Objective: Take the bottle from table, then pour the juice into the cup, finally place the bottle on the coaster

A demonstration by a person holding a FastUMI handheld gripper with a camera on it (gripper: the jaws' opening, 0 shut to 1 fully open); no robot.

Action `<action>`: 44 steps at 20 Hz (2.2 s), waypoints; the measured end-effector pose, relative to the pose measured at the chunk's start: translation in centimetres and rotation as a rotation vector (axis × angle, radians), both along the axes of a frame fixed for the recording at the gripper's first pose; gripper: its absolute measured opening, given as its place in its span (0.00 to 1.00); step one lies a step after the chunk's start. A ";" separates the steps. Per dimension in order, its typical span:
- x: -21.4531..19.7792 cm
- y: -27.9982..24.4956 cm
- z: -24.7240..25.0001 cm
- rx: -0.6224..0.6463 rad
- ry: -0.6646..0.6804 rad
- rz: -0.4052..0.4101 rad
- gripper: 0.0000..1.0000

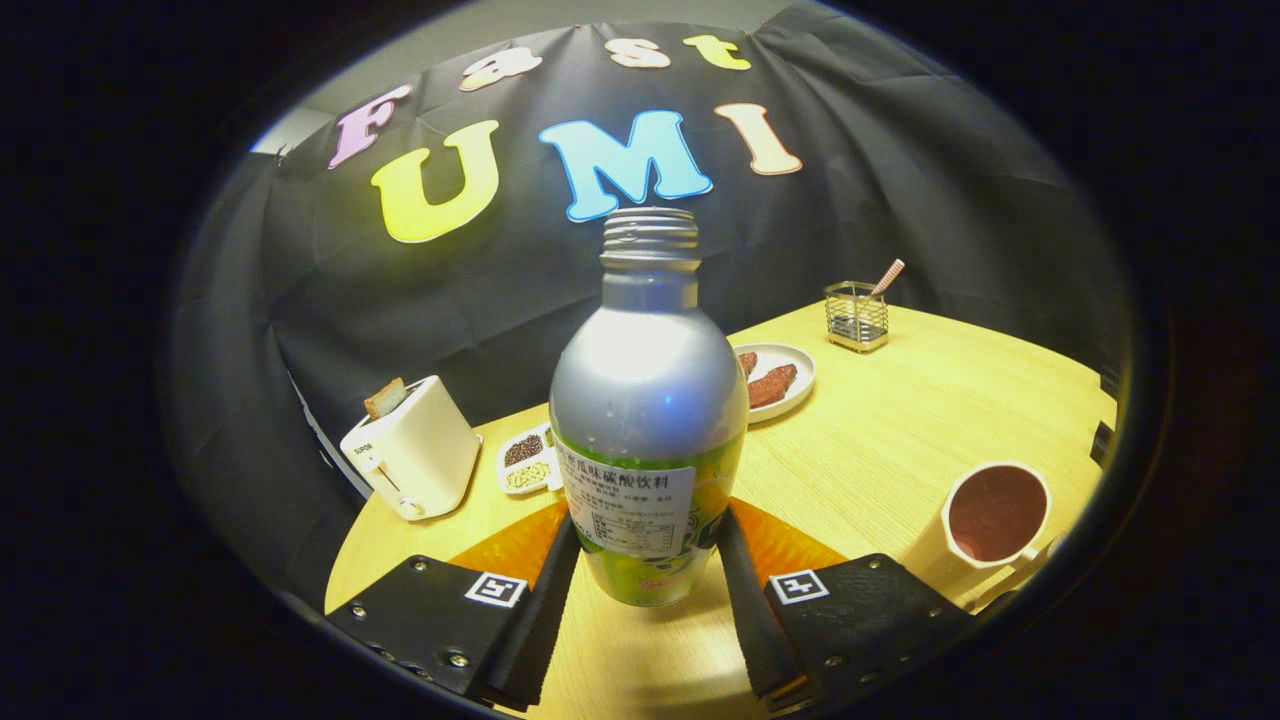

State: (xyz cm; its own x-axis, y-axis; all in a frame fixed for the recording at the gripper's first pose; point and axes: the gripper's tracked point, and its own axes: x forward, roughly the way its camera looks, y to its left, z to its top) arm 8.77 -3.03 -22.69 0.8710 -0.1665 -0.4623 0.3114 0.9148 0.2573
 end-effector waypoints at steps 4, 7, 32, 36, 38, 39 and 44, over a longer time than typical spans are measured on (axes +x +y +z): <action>1.6 -0.5 -1.0 -0.059 0.020 0.000 0.74; 2.5 -0.8 -2.0 -0.116 0.048 0.001 0.74; 6.9 0.7 -6.0 -0.198 0.082 0.031 0.79; 7.1 0.6 -6.7 -0.194 0.093 0.035 0.79; 7.1 0.7 -6.8 -0.198 0.094 0.040 0.80; 7.1 0.8 -6.9 -0.195 0.097 0.042 0.80; 6.7 0.7 -7.4 -0.186 0.130 0.040 0.94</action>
State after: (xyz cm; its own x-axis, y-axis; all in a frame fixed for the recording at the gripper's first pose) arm 15.50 -2.30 -30.13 0.8136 -0.2261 -0.5356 0.2938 0.9549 0.0431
